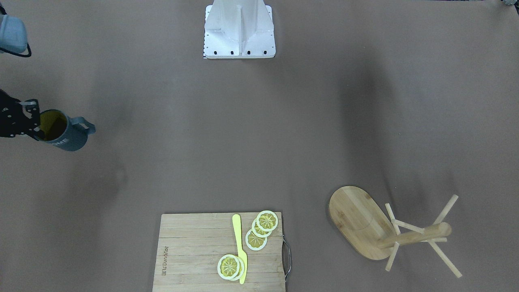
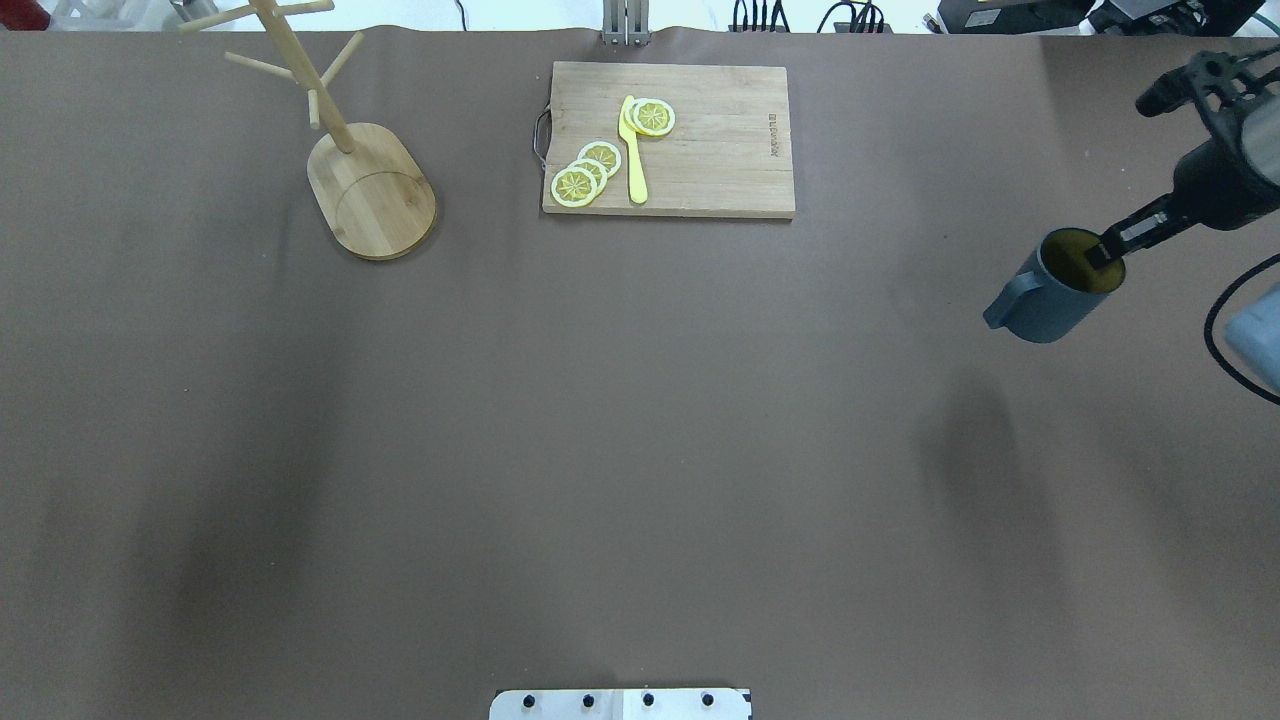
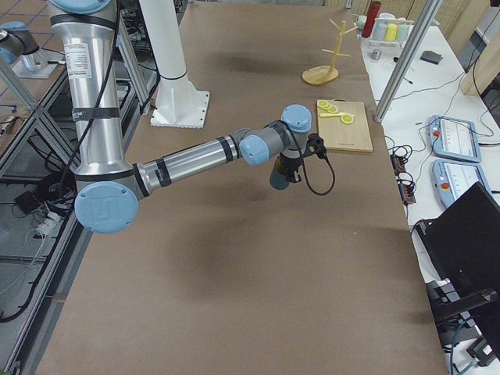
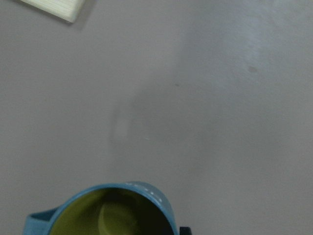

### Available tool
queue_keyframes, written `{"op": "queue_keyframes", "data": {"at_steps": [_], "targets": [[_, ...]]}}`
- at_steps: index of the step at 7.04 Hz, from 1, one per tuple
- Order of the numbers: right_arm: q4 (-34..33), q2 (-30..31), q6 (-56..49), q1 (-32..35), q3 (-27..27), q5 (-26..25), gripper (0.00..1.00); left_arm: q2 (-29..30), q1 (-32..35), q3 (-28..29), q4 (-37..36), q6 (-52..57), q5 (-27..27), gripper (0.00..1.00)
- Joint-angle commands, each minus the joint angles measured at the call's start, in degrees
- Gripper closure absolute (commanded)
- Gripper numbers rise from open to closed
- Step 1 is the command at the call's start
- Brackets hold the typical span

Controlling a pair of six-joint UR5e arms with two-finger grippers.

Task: Hang cup on storage rack
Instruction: 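Carry the teal mug with the right gripper and lower it onto the table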

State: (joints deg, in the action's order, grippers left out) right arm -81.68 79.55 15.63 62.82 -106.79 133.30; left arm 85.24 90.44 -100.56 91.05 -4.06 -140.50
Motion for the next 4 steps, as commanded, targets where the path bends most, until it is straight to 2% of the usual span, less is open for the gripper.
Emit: {"op": "queue_keyframes", "data": {"at_steps": [1,2,3,4], "targets": [[0.4,-10.9,6.5,-11.7,0.8,-4.3,1.00,0.1,0.0,-0.1,0.0,-0.1,0.0,0.02],[0.4,-15.5,10.2,-17.6,1.5,-11.4,1.00,0.2,0.0,0.0,0.0,-0.2,0.0,0.02],[0.5,-17.5,11.4,-22.0,1.8,-17.3,1.00,0.2,0.0,0.1,0.0,0.0,0.0,0.02],[0.4,-18.8,13.9,-24.1,1.8,-20.0,1.00,0.2,0.0,-0.2,0.0,-0.2,0.0,0.02]]}}
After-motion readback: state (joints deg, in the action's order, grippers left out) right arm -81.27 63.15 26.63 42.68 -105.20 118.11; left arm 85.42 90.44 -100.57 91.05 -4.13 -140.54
